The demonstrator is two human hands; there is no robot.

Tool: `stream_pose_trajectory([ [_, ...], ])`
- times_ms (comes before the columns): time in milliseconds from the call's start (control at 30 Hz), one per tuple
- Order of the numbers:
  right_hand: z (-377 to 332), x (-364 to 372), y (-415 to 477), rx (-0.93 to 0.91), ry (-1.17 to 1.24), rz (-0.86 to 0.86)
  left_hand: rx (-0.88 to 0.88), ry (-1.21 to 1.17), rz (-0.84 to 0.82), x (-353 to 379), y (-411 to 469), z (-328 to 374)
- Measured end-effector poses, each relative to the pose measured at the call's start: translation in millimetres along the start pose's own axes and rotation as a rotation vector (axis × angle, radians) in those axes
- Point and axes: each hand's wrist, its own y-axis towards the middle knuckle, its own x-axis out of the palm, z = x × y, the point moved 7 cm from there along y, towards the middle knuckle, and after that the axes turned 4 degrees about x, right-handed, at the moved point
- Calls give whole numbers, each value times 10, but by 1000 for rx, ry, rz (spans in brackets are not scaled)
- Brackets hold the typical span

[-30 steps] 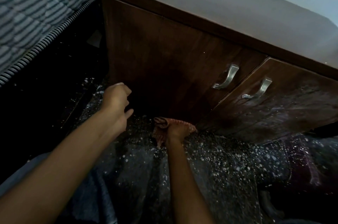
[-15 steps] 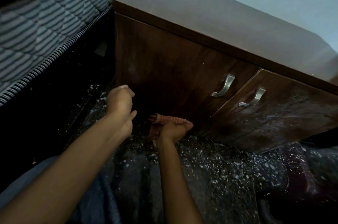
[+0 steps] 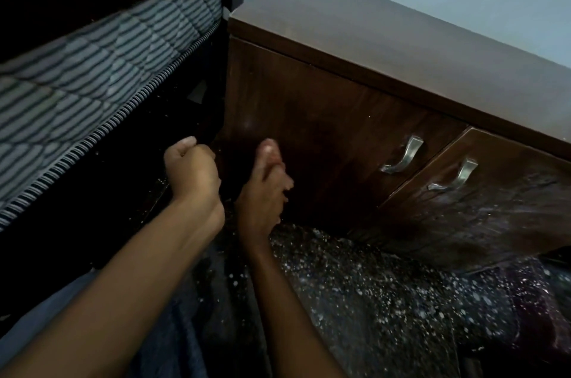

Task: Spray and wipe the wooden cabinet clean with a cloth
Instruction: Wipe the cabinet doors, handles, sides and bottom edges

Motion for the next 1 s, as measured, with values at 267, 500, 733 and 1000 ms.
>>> stream_pose_trajectory([
  [267, 220, 579, -231, -614, -520, -257, -22, -3, -51, 23, -39, 0],
  [500, 1658, -24, -364, -372, -656, -197, -20, -3, -82, 134, -126, 31],
  [733, 1988, -938, -723, 304, -235, -111, -26, 45, -134, 391, -185, 43],
  [1000, 608, -1550, -361, 164, 133, 564, -70, 31, -103, 524, -174, -127],
])
